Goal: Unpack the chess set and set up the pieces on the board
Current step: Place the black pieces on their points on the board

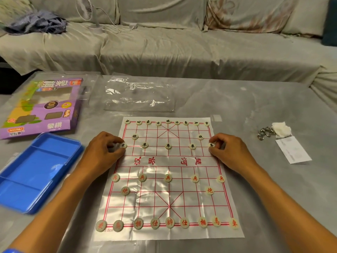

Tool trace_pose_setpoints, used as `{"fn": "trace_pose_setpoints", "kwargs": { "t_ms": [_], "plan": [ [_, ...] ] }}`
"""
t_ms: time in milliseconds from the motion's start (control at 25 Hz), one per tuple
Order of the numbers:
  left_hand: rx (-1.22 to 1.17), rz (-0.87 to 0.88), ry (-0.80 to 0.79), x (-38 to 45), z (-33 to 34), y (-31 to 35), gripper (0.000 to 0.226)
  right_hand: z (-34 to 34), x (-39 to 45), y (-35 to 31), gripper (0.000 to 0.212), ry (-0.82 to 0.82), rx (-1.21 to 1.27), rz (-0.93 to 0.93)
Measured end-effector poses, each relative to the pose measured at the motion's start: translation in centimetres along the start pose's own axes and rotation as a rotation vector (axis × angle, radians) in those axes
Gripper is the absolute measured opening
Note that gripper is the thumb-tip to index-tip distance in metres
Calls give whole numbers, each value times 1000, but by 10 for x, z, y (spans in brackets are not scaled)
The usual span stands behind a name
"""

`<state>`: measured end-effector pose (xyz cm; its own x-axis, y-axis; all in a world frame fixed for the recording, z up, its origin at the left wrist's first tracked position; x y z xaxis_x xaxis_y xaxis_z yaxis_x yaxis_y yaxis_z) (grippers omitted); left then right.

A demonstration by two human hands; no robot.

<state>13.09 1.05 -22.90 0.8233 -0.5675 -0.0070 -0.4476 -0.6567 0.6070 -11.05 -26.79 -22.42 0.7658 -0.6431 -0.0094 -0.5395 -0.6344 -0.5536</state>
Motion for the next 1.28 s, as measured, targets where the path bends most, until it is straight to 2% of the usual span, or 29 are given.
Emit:
{"fn": "trace_pose_setpoints", "kwargs": {
  "t_ms": [160,360,520,680,800,1080,1280],
  "plan": [
    [-8,-3,0,0,1,2,29,-1,4,6,24,39,28,33],
    [-19,-12,-3,-2,2,-1,29,-2,6,5,32,-68,-81,72],
    [-27,-15,-11,-1,3,-5,30,-1,18,-24,39,-11,-270,-166],
    [-35,-12,-16,-1,3,-1,29,10,35,-36,30,-61,-293,-225],
    [-50,-12,-15,-2,1,0,28,13,34,-36,25,-41,-272,-208],
    [-55,-28,-16,-3,0,-1,29,12,31,-36,29,-32,-179,-181],
    [-43,-36,0,-2,0,0,30,9,16,-27,26,71,-108,-120]
  ]
}}
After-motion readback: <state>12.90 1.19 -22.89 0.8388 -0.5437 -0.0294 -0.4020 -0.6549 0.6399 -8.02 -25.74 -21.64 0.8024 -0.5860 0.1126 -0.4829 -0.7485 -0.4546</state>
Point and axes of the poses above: each hand's wrist, its own x-axis towards the middle knuckle, its own z-axis out of the palm, y = z × x, the point moved 6 cm from there along x, towards the middle knuckle, and after that the axes turned 5 degrees about -z, right-handed, at the moved point
